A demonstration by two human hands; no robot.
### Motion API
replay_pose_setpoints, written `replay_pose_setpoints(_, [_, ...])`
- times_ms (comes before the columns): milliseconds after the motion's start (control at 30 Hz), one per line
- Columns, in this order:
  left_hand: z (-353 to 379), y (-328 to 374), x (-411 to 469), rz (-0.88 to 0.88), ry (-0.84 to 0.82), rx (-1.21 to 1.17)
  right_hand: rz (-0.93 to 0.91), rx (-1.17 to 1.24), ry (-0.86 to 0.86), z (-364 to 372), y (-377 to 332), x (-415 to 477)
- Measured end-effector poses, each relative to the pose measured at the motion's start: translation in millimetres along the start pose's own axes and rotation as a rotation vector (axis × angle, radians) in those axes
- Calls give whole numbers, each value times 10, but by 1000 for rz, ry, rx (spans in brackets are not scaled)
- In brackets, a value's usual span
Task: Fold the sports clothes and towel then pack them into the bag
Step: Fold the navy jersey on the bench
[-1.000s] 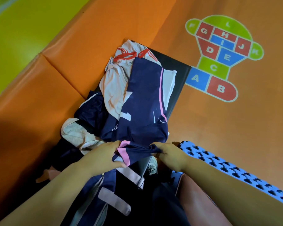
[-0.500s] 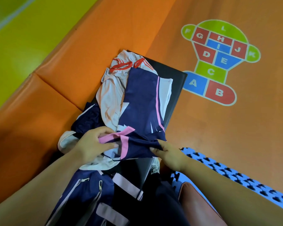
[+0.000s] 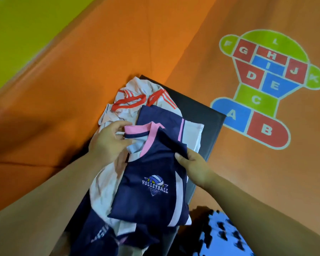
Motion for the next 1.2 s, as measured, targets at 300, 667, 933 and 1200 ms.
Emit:
replay_pose_setpoints(300, [606, 40, 1177, 32, -39, -15, 72, 26, 137, -572, 181, 1035])
replay_pose_setpoints(667, [708, -239, 1036, 23, 63, 210, 30, -168, 287, -678, 290, 1056])
replay_pose_setpoints(933, [694, -715, -1, -162, -22, 206, 185, -68, 290, -542, 792, 246])
replay_pose_setpoints(1200, [558, -1134, -617, -65, -12, 635, 306, -189, 254, -330, 1209, -486])
Point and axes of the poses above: each hand's wrist, its own x-axis towards the middle knuckle, its own z-axis out of the palm, y = z × x, the point moved 2 cm from there along x, towards the middle knuckle, and after that the axes turned 15 degrees about x, right-handed, at the moved point
